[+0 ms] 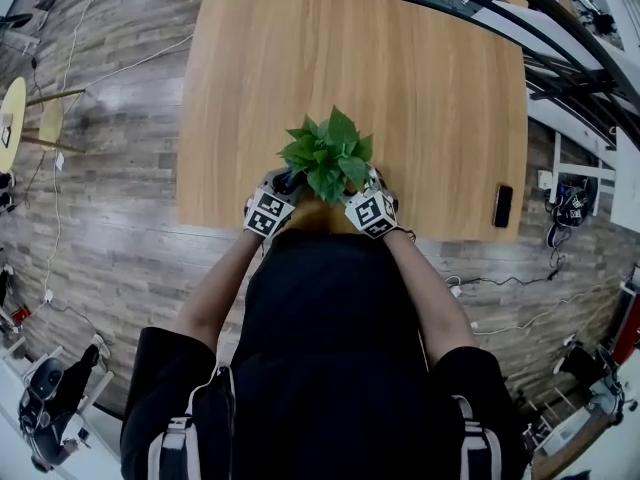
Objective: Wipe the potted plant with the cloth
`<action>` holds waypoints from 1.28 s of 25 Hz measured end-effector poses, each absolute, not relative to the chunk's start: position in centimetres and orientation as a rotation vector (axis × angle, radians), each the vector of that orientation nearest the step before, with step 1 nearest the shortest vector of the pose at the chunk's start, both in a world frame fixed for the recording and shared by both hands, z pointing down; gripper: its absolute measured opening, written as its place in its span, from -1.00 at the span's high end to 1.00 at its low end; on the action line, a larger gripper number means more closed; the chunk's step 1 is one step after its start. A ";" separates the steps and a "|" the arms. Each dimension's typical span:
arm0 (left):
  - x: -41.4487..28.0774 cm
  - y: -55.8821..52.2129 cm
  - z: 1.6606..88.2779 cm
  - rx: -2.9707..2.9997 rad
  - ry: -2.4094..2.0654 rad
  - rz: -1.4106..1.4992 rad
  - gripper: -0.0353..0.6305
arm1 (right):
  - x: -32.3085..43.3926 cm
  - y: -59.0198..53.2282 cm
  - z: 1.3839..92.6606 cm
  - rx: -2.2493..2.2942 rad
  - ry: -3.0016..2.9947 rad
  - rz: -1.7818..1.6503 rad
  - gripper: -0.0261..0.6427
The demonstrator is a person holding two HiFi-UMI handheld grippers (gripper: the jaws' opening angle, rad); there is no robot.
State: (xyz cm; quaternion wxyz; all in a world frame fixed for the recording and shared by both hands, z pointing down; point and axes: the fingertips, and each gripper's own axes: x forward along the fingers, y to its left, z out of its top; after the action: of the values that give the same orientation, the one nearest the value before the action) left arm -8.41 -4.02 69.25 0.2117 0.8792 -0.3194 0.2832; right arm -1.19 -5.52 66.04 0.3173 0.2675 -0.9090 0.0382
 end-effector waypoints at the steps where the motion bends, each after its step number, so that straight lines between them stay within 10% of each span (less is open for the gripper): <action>1: -8.3 -3.7 69.3 2.442 -0.884 0.785 0.55 | -1.2 -5.5 66.1 0.706 -2.391 0.099 0.16; 32: -5.4 -1.3 68.5 2.426 -0.899 0.716 0.55 | -5.4 2.7 66.2 0.426 -2.477 0.071 0.16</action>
State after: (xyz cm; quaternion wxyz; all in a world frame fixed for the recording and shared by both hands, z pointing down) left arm -5.36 -1.26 68.50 0.2268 0.8801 -0.3263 0.2597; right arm -5.35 2.74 66.20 0.3087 0.1613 -0.9370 0.0270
